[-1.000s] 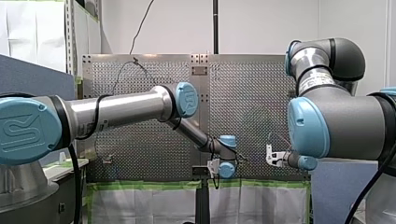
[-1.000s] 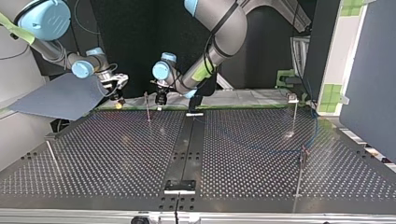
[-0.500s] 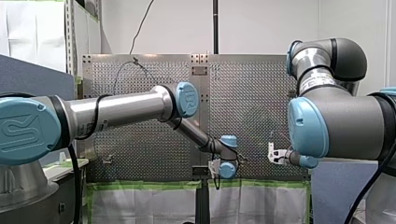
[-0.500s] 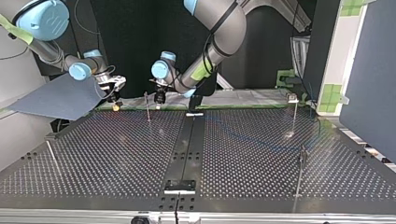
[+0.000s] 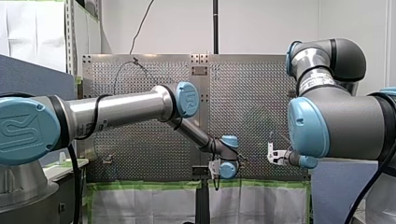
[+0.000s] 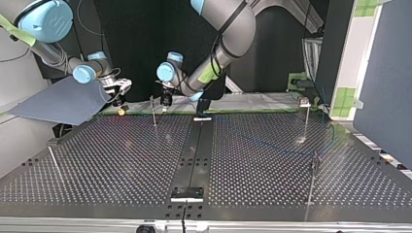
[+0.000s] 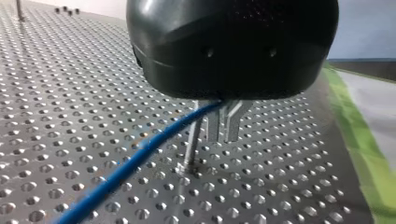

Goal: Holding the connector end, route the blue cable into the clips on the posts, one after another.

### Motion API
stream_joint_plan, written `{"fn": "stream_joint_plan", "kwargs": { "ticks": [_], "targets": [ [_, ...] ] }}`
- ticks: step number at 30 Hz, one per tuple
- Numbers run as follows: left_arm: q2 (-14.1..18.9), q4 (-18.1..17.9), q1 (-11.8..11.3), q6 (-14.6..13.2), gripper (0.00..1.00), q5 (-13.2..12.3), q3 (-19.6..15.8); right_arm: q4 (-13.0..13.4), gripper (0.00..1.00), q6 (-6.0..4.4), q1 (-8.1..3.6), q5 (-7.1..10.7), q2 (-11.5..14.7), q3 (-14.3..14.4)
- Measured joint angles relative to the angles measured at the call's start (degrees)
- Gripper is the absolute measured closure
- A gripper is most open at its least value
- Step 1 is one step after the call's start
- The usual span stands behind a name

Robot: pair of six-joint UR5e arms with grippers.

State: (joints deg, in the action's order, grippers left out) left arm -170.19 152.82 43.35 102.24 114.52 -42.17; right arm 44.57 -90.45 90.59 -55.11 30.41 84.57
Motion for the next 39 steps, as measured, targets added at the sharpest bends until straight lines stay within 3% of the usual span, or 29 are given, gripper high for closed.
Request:
{"fn": "stream_joint_plan", "kwargs": {
  "ticks": [5, 9, 11, 12, 13, 14, 28, 39],
  "targets": [
    [0.00, 2.48, 0.07, -2.06, 0.51, 1.76, 0.00, 0.00, 1.00, 0.01, 0.06, 0.00, -0.05, 0.00],
    [0.08, 4.43, 0.22, -2.39, 0.51, 0.86, 0.00, 0.00, 1.00, 0.04, 0.06, 0.00, -0.08, 0.00],
    [0.08, 5.12, 0.29, -2.64, 0.27, -0.25, 0.00, 0.00, 1.00, 0.06, 0.05, 0.00, -0.08, 0.00],
    [0.08, 5.33, 0.34, -2.84, 0.27, -0.77, 0.00, 0.00, 1.00, 0.06, 0.05, -0.01, -0.09, 0.01],
    [0.11, 5.60, 0.43, -3.12, 0.09, -1.34, 0.00, 0.00, 1.00, 0.07, 0.05, 0.00, -0.09, 0.00],
    [0.15, 5.84, 0.52, -3.32, 0.00, -1.56, 0.03, 0.00, 1.00, 0.07, 0.02, 0.00, -0.10, 0.01],
    [1.37, 12.47, 3.55, -3.41, 0.00, 3.15, -0.63, -0.07, 1.00, 0.08, 0.05, 0.00, -0.20, 0.01],
    [5.40, 9.41, 6.42, -2.81, 0.00, 4.15, -6.51, -0.24, 1.00, 0.08, 0.09, 0.00, -0.35, 0.03]
  ]
}}
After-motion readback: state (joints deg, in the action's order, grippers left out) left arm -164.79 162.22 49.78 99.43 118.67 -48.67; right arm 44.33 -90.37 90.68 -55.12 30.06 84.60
